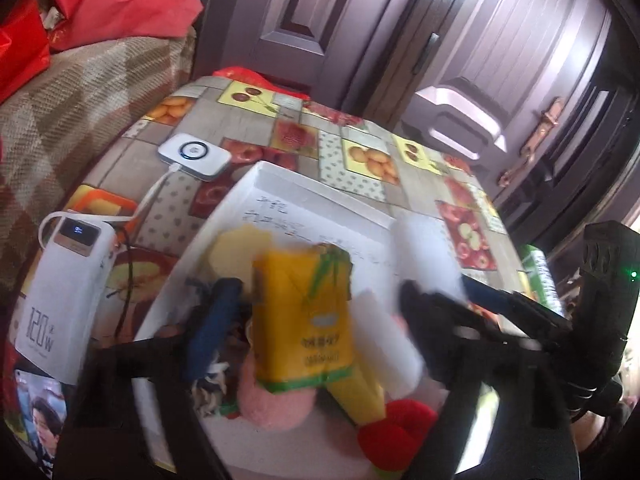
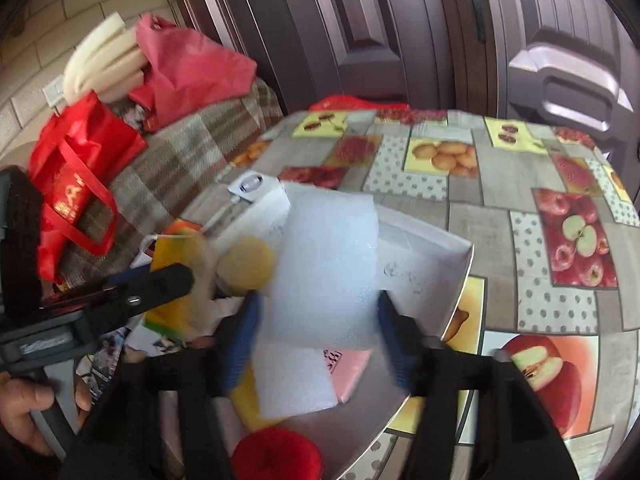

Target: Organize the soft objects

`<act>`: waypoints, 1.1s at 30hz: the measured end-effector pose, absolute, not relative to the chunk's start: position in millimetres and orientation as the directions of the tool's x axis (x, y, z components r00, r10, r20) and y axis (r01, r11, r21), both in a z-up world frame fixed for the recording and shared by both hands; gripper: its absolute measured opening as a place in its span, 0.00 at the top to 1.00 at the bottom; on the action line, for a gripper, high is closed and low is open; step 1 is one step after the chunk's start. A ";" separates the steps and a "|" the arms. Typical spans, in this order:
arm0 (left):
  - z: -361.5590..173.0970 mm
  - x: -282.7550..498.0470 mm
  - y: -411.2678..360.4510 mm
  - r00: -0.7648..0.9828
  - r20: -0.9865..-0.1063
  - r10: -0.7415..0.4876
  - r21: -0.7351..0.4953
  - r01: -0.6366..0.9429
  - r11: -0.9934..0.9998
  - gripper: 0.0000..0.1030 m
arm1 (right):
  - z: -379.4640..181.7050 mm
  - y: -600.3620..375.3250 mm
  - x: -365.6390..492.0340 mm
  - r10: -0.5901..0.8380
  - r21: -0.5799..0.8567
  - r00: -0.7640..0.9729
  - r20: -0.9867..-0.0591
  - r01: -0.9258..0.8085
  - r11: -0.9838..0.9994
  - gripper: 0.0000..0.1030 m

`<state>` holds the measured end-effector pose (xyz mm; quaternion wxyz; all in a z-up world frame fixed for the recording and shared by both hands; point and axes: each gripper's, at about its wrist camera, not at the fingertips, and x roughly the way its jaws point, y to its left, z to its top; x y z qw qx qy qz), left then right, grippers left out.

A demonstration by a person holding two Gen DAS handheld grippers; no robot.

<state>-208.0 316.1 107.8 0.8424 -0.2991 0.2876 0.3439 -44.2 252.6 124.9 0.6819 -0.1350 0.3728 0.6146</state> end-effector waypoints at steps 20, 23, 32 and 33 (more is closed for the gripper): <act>140.5 -217.4 286.7 0.568 -0.685 0.456 -0.222 -0.759 0.612 0.10 | 153.4 190.6 -44.6 0.780 0.262 0.070 -0.622 -0.920 0.292 0.06; 155.8 -216.8 273.0 0.568 -0.676 0.470 -0.194 -0.752 0.630 0.10 | 165.4 171.5 -44.9 0.795 0.255 0.094 -0.599 -0.919 0.301 0.06; 200.3 -225.4 231.0 0.547 -0.632 0.550 -0.113 -0.767 0.632 0.10 | 203.2 110.8 -33.8 0.848 0.272 0.178 -0.499 -0.897 0.348 0.06; 206.5 -226.0 225.4 0.535 -0.625 0.569 -0.092 -0.774 0.627 0.10 | 209.2 103.4 -33.7 0.858 0.266 0.187 -0.479 -0.900 0.345 0.06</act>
